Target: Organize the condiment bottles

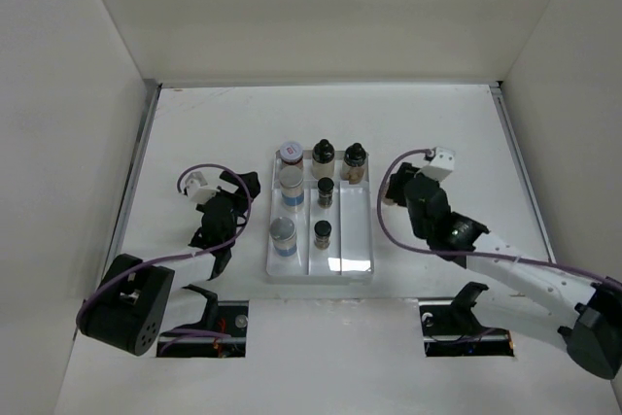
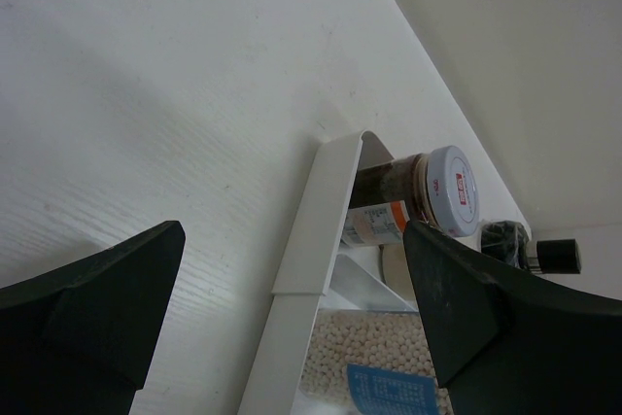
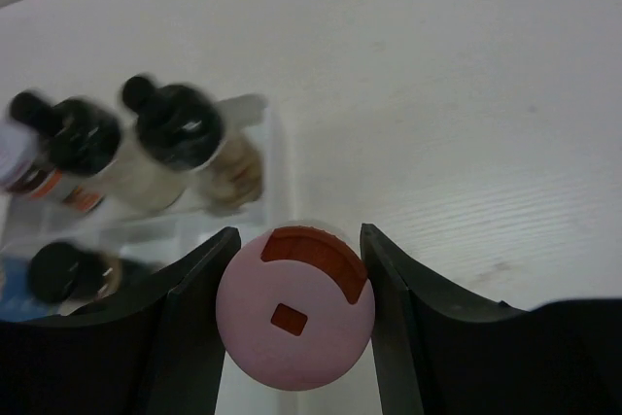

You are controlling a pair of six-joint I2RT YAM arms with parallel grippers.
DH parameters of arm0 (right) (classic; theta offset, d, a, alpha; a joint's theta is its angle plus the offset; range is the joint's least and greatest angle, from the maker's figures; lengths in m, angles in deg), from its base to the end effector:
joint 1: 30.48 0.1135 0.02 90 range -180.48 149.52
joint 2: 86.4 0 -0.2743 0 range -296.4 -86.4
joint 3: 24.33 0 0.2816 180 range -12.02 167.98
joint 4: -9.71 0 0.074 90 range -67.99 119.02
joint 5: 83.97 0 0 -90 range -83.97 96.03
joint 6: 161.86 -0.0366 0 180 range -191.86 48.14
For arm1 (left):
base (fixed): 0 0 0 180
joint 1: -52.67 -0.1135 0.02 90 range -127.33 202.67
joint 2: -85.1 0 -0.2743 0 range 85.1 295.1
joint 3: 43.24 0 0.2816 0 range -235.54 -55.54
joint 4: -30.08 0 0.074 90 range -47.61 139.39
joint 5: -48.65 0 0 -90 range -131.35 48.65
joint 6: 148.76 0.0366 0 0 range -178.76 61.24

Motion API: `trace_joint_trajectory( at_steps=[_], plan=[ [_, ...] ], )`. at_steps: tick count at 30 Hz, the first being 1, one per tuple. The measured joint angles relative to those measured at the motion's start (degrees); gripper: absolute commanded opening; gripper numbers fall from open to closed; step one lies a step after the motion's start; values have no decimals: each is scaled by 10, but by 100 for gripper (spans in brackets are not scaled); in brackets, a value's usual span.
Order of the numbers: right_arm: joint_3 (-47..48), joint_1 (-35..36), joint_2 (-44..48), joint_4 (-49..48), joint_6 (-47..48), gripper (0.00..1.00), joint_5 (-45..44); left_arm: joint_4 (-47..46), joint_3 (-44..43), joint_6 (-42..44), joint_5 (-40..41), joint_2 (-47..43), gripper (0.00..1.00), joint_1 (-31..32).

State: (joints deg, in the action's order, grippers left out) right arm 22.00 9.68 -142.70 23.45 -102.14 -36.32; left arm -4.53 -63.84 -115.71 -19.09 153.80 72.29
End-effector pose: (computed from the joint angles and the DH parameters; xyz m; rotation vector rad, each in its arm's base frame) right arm 0.1975 0.1344 0.2523 0.3014 1.8496 0.1093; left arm 0.2056 -0.0586 0.1343 -0.8443 1.6231 -0.6040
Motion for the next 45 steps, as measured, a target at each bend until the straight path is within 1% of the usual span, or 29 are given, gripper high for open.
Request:
trace_joint_trajectory(
  at_steps=[1,3,5,11,18,23,26,27,28,30,32,34,36,40,45],
  plan=[
    [2,35,3,-3,0,43,6,0,0,0,0,0,99,0],
    [10,81,-11,-6,0,43,14,0,0,2,0,0,99,-1],
    [21,104,-45,-16,0,43,23,0,0,2,0,0,100,-1],
    [43,117,-173,-70,24,43,54,1,0,11,5,-2,100,-9],
    [71,117,-260,-112,61,46,59,2,-1,18,11,-5,100,-12],
    [76,117,-297,-143,81,65,36,9,-8,23,12,4,100,-14],
    [76,117,-298,-149,86,87,27,15,-14,26,13,7,100,-14],
    [76,116,-296,-150,88,92,23,16,-15,27,13,8,100,-14],
    [76,117,-294,-149,90,100,21,17,-16,28,14,8,100,-14],
    [75,117,-277,-145,93,100,19,18,-17,32,17,8,100,-14],
    [71,116,-241,-141,93,100,17,22,-17,35,22,7,100,-14],
    [64,108,-195,-142,93,100,17,30,-18,37,26,3,100,-14],
    [51,82,-144,-145,86,100,17,43,-21,38,30,-6,100,-14],
    [26,-20,-76,-153,43,100,26,92,-43,40,35,-29,100,-16],
    [-14,-141,-60,-164,-36,100,89,219,-106,41,36,-50,100,-16]
  ],
)
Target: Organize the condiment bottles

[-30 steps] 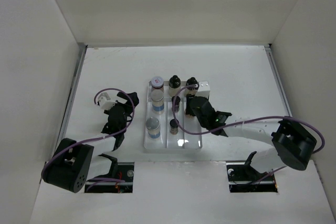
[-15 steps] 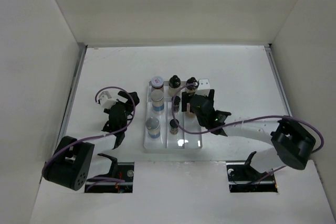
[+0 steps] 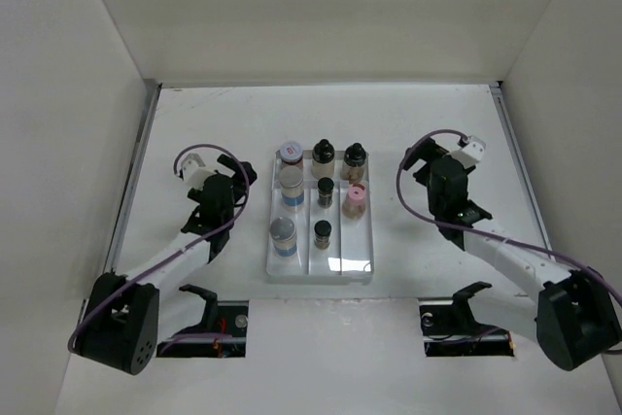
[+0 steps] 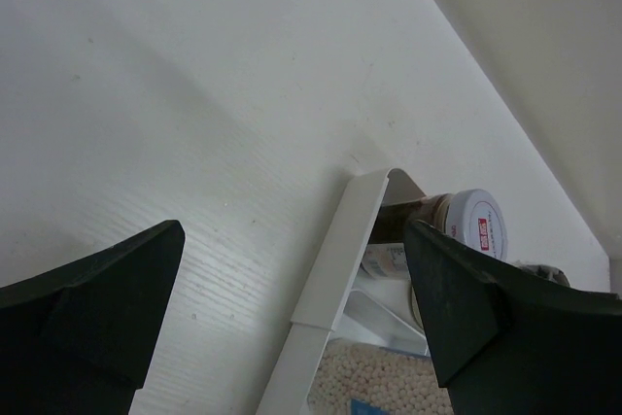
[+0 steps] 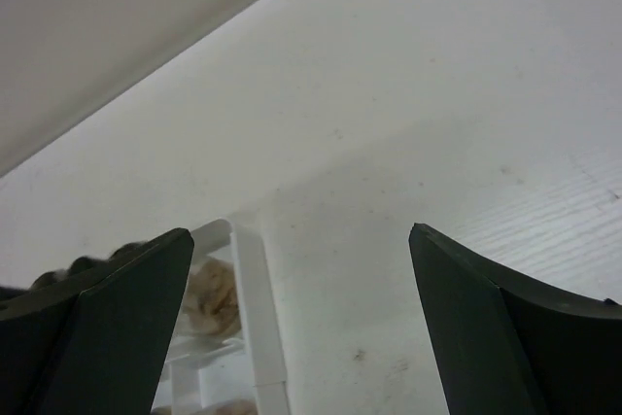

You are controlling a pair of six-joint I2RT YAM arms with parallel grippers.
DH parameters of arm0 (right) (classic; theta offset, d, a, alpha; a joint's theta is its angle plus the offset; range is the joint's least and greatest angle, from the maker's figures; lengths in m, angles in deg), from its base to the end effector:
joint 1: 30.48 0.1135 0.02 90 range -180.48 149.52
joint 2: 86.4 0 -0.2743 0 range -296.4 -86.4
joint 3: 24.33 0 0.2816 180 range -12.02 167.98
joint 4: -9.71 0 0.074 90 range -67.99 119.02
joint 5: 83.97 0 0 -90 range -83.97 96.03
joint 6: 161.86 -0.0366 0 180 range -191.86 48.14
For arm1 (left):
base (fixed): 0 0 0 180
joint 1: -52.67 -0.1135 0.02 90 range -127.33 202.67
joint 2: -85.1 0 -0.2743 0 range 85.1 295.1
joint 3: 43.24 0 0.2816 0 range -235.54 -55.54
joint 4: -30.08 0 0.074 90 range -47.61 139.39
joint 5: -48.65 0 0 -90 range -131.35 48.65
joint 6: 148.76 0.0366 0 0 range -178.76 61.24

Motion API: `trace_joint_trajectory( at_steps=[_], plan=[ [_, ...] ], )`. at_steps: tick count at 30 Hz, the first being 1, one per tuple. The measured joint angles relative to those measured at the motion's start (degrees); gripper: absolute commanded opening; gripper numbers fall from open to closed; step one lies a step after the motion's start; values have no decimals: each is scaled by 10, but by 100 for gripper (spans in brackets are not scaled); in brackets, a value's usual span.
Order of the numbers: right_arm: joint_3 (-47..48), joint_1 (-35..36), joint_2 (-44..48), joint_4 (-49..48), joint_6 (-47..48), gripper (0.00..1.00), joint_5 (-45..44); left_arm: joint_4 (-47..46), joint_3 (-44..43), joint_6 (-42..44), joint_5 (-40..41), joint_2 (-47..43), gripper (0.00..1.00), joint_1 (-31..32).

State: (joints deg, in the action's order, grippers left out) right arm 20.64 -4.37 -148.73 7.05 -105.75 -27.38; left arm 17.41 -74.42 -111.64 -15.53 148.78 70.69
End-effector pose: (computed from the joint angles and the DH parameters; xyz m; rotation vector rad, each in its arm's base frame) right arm 0.2446 0.0974 0.2459 0.5210 1.7120 0.2194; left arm 0.2298 -0.0580 0.1718 -0.8511 1.7013 -0.4145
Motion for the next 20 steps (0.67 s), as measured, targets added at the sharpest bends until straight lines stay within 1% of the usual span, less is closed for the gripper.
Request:
trace_joint_trajectory(
  at_steps=[2,4,9,14,20],
  plan=[
    [-21,-36,-8,-9,-28,100,24,58,-27,0,1,-15,100,-1],
    [-45,-52,-17,-20,-49,100,36,120,-54,0,1,-35,100,-3],
    [-90,-56,-49,-36,-87,100,56,246,-106,7,23,-92,100,-15],
    [-92,-59,-54,-54,-101,100,69,323,-120,19,46,-143,100,-19],
    [-92,-58,-52,-66,-106,100,78,384,-121,30,56,-182,100,-14]
  ],
)
